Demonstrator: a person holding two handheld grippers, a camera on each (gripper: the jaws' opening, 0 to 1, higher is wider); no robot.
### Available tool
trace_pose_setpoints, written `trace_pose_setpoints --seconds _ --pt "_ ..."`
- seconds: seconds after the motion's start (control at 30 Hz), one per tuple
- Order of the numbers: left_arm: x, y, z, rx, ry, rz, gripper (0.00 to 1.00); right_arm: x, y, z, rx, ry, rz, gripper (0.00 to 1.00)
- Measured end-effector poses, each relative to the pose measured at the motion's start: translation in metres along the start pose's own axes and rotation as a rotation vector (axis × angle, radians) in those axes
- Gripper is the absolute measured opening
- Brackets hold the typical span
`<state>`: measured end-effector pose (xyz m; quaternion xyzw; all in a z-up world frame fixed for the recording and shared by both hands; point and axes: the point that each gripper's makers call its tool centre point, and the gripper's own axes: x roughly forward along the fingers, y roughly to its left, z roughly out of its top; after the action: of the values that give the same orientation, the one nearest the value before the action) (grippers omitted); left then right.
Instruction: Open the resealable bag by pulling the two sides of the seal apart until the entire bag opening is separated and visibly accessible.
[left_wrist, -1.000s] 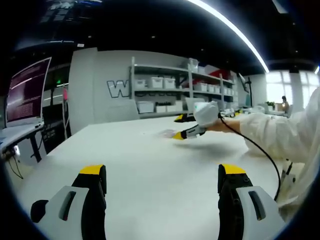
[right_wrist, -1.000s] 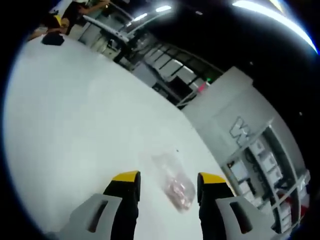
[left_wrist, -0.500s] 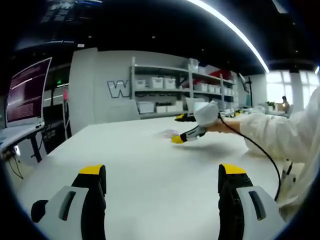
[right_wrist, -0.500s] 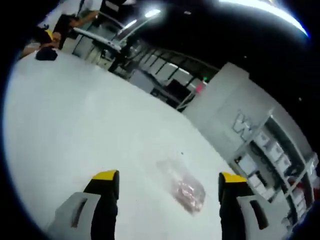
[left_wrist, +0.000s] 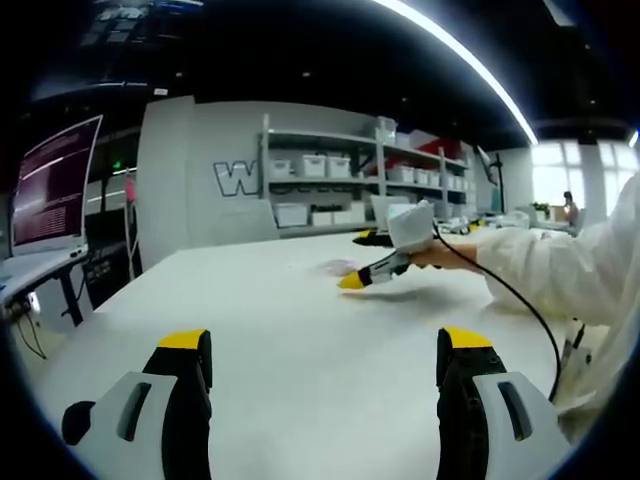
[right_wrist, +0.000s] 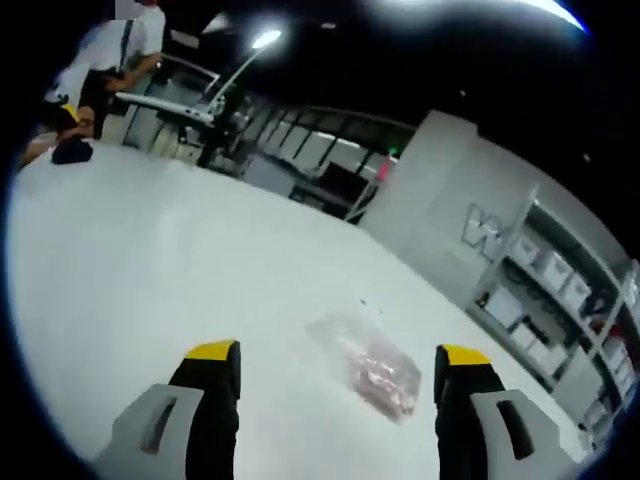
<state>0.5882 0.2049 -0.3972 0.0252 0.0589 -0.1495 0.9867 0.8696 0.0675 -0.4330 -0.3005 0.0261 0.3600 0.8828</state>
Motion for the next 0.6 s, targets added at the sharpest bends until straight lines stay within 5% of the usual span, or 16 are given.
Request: trace_pose_setpoints --seconds 0.33,0.6 --pt "-0.0005 0.0005 0.0017 0.004 -0.001 -0.005 0.93 0.0031 -0.0029 0.0019 0.010 -0.011 -0.017 0.66" --pt "-0.0023 0.0048 -0.0014 -0.001 0.003 0.002 0.93 0.0078 -0.0001 -0.0006 0.016 -0.005 -0.012 0.65"
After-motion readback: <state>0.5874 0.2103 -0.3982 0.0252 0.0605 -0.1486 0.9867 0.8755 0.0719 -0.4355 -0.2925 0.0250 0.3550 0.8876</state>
